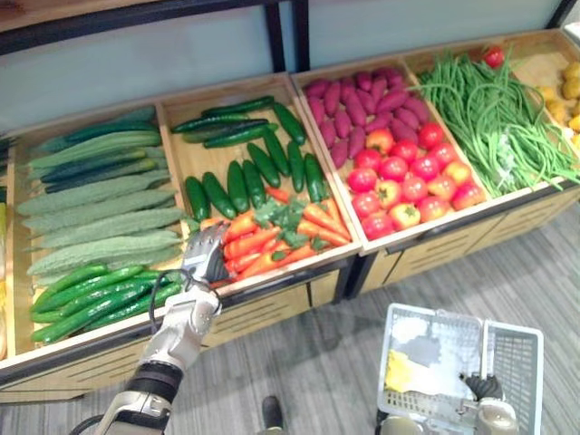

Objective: Pick vegetable in the basket

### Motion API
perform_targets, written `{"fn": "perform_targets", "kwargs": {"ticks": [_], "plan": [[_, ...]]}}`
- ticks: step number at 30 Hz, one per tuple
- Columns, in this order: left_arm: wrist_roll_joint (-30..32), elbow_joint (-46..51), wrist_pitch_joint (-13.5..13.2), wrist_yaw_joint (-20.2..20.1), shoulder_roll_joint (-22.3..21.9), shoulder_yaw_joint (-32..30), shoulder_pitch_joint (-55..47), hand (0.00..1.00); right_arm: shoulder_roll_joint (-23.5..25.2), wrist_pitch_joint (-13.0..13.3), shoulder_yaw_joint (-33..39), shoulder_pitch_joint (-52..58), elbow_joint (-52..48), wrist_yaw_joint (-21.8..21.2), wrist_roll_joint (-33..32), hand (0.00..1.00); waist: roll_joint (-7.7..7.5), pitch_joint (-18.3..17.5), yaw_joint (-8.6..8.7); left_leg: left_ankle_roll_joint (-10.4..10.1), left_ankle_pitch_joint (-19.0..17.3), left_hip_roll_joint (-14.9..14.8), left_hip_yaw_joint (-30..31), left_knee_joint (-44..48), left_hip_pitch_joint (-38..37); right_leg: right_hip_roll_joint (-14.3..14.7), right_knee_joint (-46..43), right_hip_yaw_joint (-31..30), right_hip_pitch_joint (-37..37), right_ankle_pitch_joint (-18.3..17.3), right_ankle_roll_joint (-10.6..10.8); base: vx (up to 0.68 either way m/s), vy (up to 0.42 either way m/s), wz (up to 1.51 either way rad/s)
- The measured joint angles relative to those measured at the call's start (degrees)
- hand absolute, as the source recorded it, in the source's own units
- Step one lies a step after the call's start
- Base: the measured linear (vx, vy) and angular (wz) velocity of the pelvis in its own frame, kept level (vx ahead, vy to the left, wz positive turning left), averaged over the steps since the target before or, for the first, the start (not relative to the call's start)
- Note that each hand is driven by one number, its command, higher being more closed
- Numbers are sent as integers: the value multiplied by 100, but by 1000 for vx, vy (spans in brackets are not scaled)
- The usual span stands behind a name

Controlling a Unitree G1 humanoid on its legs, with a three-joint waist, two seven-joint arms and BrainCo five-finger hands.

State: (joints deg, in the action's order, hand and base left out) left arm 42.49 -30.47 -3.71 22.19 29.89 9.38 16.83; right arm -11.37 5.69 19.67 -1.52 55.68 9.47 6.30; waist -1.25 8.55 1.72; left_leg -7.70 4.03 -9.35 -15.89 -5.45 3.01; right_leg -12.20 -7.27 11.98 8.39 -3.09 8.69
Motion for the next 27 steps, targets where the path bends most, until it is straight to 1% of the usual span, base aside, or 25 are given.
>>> {"fn": "perform_targets", "kwargs": {"ticks": [4,8,12,15,19,20,27], "plan": [[52,-338,15,9,1,162,259,0,-36,-3,-11,-78,-91,12,3,100,-19,141,3,0,0,14,-80,0,1,-2,3,-105,65,11,5,21,-1,-10],[52,-486,62,107,2,165,618,0,-110,-2,-55,-218,-103,24,2,100,-28,267,18,0,1,17,-125,1,133,2,8,-171,244,56,3,0,-1,-9],[51,-639,119,207,4,167,839,0,-115,-1,-64,-334,-107,39,1,100,-45,402,123,1,1,26,-127,1,155,-3,32,-179,263,84,-2,2,0,-1],[48,-668,159,246,3,172,965,0,-119,4,-165,-349,-212,149,2,100,-46,460,120,1,1,34,-232,2,187,6,74,-299,354,149,3,0,2,-16],[46,-861,178,268,0,204,1212,0,-119,5,-218,-337,-315,169,-2,100,-54,561,152,1,1,51,-240,2,186,-4,124,-322,350,194,14,-6,1,-4],[46,-862,178,268,0,211,1214,100,-119,5,-218,-339,-315,181,-2,100,-55,566,155,1,1,51,-240,2,186,-4,123,-320,350,194,14,0,0,0],[45,-867,182,388,-19,259,1218,100,-119,11,-223,-351,-344,205,-2,100,-64,644,148,1,1,52,-228,2,184,-5,123,-311,346,199,24,0,0,0]]}}
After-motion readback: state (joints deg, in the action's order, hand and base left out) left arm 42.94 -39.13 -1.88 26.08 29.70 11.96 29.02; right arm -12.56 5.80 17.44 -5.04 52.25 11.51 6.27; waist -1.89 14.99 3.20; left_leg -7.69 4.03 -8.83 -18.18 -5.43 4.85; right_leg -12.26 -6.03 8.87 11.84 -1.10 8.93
